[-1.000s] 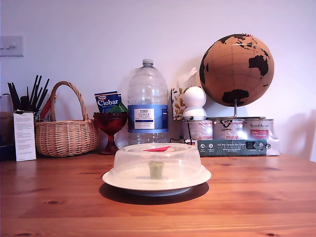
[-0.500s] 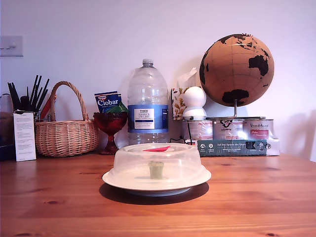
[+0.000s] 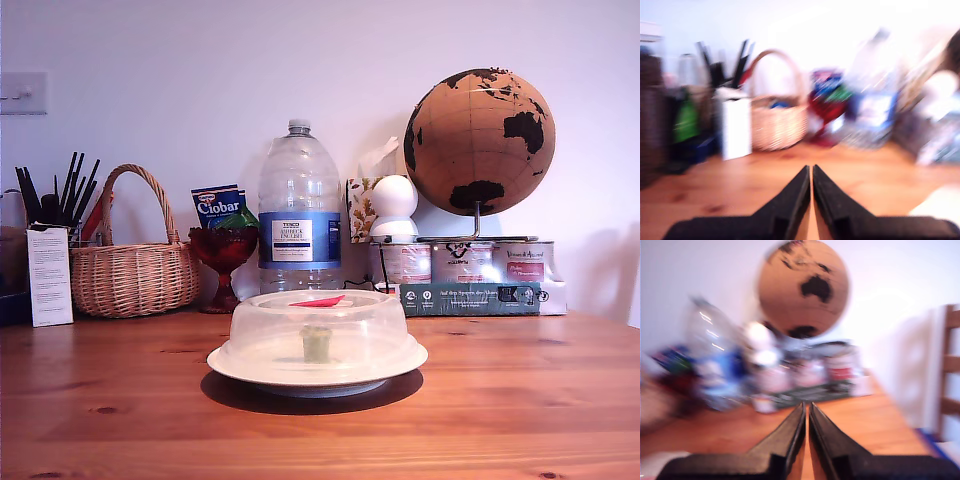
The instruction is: Lift the plastic dome with your right arm while removing the green coffee capsule from the plate using your left arm.
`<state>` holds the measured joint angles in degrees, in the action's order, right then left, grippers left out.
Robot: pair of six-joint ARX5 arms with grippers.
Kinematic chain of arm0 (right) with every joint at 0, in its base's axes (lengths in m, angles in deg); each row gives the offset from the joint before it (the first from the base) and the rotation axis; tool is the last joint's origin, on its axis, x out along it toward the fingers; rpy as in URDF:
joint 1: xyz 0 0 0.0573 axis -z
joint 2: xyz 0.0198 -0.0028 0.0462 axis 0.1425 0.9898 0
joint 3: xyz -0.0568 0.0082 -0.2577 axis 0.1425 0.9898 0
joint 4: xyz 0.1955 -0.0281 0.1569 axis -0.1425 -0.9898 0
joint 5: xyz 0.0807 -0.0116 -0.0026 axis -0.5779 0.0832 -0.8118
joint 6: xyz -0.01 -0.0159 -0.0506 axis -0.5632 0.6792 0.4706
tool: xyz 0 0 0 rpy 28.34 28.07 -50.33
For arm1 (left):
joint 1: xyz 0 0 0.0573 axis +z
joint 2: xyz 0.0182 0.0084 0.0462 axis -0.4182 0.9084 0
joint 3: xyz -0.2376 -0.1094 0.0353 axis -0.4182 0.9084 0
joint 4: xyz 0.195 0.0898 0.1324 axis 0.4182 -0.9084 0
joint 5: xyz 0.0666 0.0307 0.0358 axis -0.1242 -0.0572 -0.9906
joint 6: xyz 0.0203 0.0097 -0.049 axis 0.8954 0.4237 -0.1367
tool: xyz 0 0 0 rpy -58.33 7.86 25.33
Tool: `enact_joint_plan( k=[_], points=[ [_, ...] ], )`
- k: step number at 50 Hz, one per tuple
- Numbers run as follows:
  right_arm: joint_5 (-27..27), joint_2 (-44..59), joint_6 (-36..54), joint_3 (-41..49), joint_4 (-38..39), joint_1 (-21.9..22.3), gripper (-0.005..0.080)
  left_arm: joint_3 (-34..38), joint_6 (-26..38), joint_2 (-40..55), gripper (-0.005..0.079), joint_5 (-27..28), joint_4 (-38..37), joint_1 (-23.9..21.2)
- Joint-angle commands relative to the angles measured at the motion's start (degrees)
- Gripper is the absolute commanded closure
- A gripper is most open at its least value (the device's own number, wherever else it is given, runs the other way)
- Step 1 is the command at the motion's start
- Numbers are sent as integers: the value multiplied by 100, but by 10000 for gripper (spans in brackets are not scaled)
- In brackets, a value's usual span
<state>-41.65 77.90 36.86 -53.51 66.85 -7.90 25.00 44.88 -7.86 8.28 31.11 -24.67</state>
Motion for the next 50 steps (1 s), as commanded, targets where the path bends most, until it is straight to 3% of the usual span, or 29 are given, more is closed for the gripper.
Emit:
enact_joint_plan(
  k=[1, 7, 27, 40, 50],
  points=[
    [-170, -39, -197, -151, 52, -2, 762, 44, -188, -24, 761, 160, 111, 15],
    [-623, -37, -221, -479, -116, -2, 762, 7, -363, -24, 761, 511, 114, 13],
    [-1572, 289, -216, -1786, -1954, -2, 762, -334, -774, -20, 762, 1810, -129, 15],
    [-2306, 1281, -197, -2555, -2754, -2, 762, -857, -798, 192, 762, 2369, -603, 15],
    [-2699, 2269, -192, -3268, -3139, -70, 762, -1419, -284, 778, 762, 2675, -944, 15]
  ],
)
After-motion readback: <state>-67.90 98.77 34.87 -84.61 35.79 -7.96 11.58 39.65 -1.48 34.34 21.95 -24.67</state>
